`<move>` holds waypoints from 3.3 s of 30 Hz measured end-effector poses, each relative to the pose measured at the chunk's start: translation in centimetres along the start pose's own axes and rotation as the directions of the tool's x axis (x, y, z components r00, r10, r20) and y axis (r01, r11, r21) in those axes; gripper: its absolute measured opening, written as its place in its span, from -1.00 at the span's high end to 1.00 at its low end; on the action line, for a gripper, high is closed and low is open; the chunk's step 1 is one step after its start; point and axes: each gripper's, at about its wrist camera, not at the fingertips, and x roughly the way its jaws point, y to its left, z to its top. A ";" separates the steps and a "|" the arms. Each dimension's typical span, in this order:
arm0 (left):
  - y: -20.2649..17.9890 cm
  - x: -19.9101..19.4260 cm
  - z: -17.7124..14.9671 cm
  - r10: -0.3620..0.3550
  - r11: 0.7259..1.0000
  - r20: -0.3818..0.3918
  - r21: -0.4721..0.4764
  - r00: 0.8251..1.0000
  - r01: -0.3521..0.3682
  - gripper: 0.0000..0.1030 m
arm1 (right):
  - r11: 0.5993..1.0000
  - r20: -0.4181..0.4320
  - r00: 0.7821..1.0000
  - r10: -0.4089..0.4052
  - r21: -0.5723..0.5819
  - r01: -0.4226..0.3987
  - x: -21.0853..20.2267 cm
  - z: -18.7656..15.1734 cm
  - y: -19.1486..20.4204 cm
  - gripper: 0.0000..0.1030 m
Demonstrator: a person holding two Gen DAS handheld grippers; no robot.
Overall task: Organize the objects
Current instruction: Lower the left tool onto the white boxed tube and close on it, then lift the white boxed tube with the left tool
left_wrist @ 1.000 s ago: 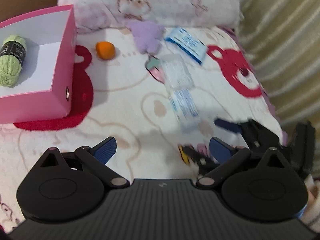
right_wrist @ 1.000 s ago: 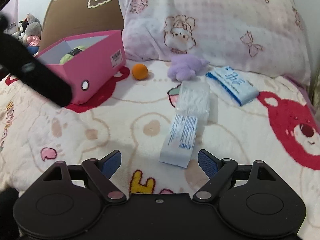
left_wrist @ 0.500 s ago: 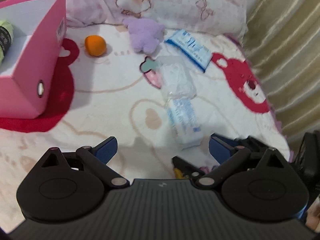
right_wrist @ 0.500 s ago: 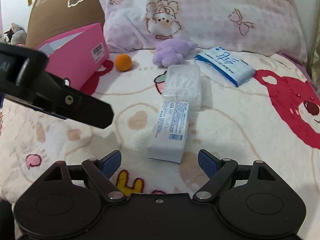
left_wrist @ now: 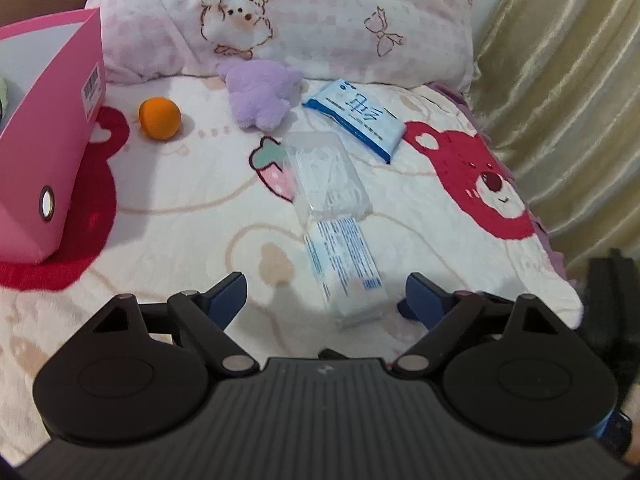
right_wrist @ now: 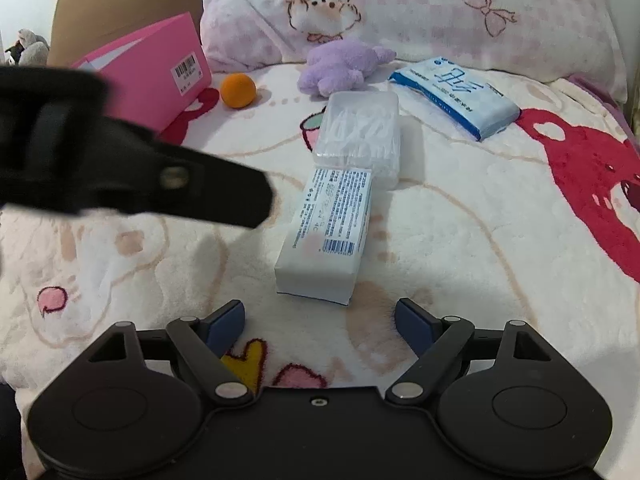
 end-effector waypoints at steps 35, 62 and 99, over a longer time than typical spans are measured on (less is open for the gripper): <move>-1.1 6.3 -0.8 -0.073 0.997 -0.080 0.006 0.994 0.074 0.39 | 0.996 0.110 0.992 0.063 0.061 -0.070 0.8 0.7 -2.0 0.05; -1.2 4.1 -2.3 -0.031 0.999 -0.035 -0.032 0.999 0.029 0.43 | 0.990 0.106 0.985 0.135 0.025 -0.138 -0.1 0.2 -1.4 -0.05; 0.9 -1.8 -3.1 -0.042 0.996 -0.137 -0.089 0.990 0.030 0.43 | 0.964 0.067 0.962 0.266 -0.017 -0.265 -3.1 -0.5 2.3 -0.19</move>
